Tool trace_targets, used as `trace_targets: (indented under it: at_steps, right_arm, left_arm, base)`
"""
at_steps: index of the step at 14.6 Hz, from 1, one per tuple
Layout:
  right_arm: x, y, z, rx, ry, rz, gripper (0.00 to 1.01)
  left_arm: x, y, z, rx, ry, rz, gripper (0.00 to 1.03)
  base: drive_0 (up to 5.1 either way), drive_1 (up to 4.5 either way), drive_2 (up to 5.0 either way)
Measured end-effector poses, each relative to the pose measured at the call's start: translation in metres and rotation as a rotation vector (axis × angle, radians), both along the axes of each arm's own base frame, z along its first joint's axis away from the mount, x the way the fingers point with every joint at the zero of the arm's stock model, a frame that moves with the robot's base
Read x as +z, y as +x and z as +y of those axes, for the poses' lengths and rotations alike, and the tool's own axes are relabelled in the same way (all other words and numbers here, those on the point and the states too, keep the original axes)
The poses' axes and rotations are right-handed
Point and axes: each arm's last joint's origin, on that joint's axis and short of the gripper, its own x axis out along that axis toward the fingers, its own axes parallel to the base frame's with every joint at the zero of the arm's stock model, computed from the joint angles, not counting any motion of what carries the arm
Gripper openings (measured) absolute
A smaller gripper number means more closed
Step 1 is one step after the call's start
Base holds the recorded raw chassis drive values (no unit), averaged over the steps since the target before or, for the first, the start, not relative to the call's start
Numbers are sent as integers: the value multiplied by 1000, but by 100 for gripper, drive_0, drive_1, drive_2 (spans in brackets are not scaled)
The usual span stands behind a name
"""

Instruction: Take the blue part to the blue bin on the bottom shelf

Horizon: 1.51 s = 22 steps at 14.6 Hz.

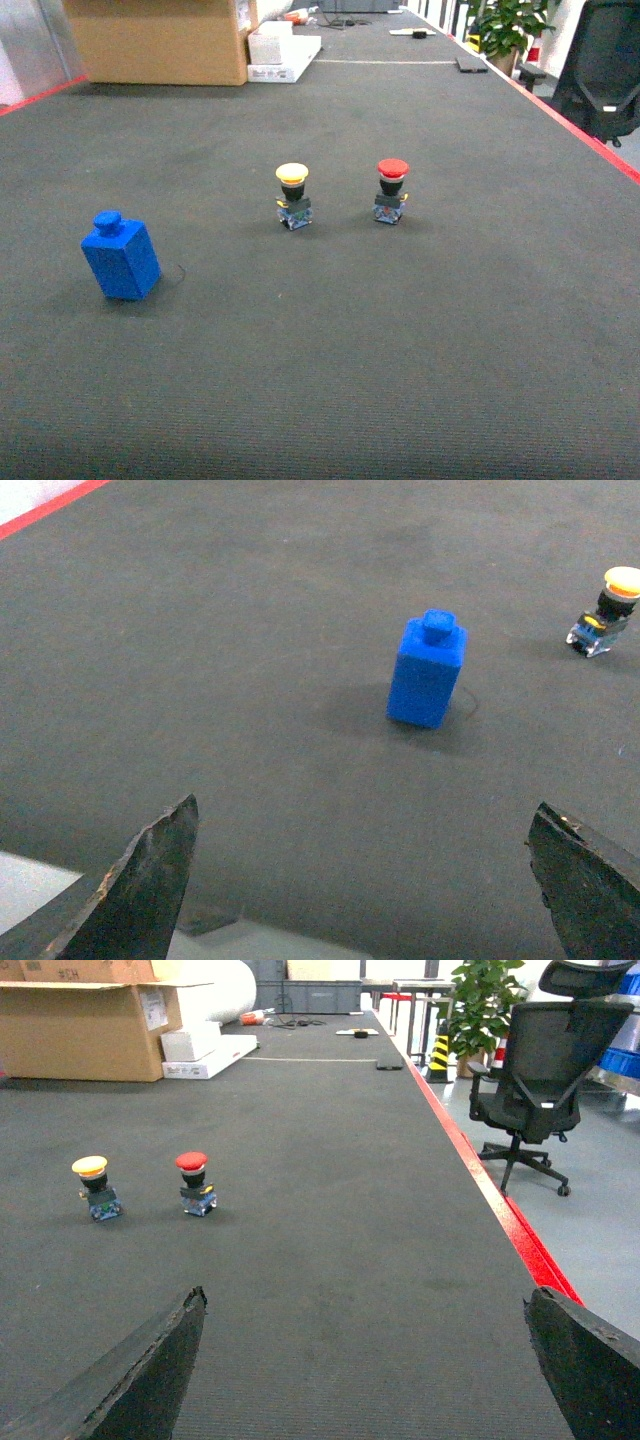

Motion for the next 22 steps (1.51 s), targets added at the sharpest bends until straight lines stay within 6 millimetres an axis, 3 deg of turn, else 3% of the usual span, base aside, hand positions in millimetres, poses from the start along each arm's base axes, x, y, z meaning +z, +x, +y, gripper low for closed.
trace_targets:
  at_steps: [1,2,4,6,8,17,18,19,20,22]
  right_arm:
    - [0,0,0,0,0,-1,98]
    - [0,0,0,0,0,0,98]
    - [0,0,0,0,0,0,98]
    - [0,0,0,0,0,0,98]
    - [0,0,0,0,0,0,98]
    - [0,0,0,0,0,0,98]
    - [0,0,0,0,0,0,98]
    - [0,0,0,0,0,0,98]
    - [0,0,0,0,0,0,98]
    - [0,0,0,0,0,0,98]
  left_arm:
    - [11,40,-1,-51,-27,-25,98]
    - [13,65,0,-72,-43,-27,98]
    - [-8,107,3,-95,-68,90,98]
    - [-26,137,0,-134,-85,165,98]
    - [-28,156,-2,-171,-95,162,98]
    - [-65,217,6,-182,-43,225,97]
    - [-67,220,6,-193,-37,229,92]
    - [-73,224,5,-211,-35,247,77]
    - [-78,225,5,-230,-31,253,47]
    - [-52,190,7,-179,29,156,44]
  base:
    - [0,0,0]
    - [0,0,0]
    - [0,0,0]
    - [0,0,0]
    - [0,0,0]
    - [0,0,0]
    - [0,0,0]
    - [0,0,0]
    - [0,0,0]
    - [0,0,0]
